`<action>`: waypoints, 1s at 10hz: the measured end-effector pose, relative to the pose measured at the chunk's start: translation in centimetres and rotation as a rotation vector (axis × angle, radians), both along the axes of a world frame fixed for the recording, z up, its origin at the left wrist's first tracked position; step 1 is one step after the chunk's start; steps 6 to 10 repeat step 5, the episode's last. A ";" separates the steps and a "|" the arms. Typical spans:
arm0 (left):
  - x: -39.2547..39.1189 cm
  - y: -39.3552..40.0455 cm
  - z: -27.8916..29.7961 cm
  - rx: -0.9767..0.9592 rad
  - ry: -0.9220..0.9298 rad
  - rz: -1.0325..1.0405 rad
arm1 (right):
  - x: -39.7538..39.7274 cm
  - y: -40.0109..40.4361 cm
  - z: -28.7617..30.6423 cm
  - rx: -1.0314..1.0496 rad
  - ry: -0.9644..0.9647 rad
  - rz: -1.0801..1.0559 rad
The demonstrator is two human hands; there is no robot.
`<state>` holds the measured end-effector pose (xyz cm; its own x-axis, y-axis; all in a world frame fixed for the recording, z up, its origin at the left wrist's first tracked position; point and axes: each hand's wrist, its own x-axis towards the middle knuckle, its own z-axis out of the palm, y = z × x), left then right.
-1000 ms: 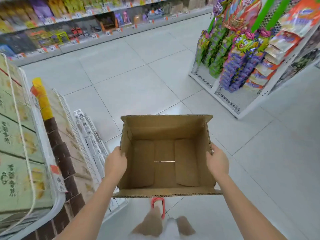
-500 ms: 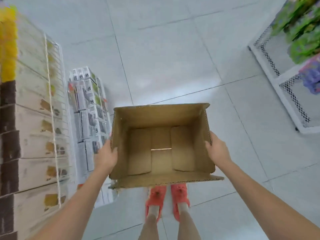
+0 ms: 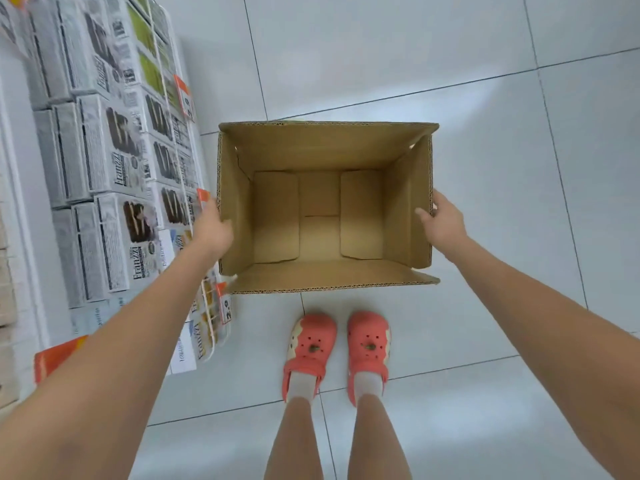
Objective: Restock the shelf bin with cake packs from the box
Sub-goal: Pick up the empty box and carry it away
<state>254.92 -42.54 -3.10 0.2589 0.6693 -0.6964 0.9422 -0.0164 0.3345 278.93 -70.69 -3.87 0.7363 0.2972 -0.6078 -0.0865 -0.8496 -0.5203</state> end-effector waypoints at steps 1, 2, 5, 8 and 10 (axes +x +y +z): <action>-0.5 0.4 -1.1 -0.077 -0.033 0.072 | -0.5 0.4 -1.3 0.029 0.064 -0.034; -1.1 0.9 -2.2 -0.117 -0.036 0.155 | -0.1 1.2 -1.6 0.037 0.101 -0.006; 1.5 -0.6 2.6 -0.249 0.069 0.206 | -0.8 2.0 0.2 -0.039 0.391 0.007; 1.5 -0.6 2.6 -0.249 0.069 0.206 | -0.8 2.0 0.2 -0.039 0.391 0.007; 1.5 -0.6 2.6 -0.249 0.069 0.206 | -0.8 2.0 0.2 -0.039 0.391 0.007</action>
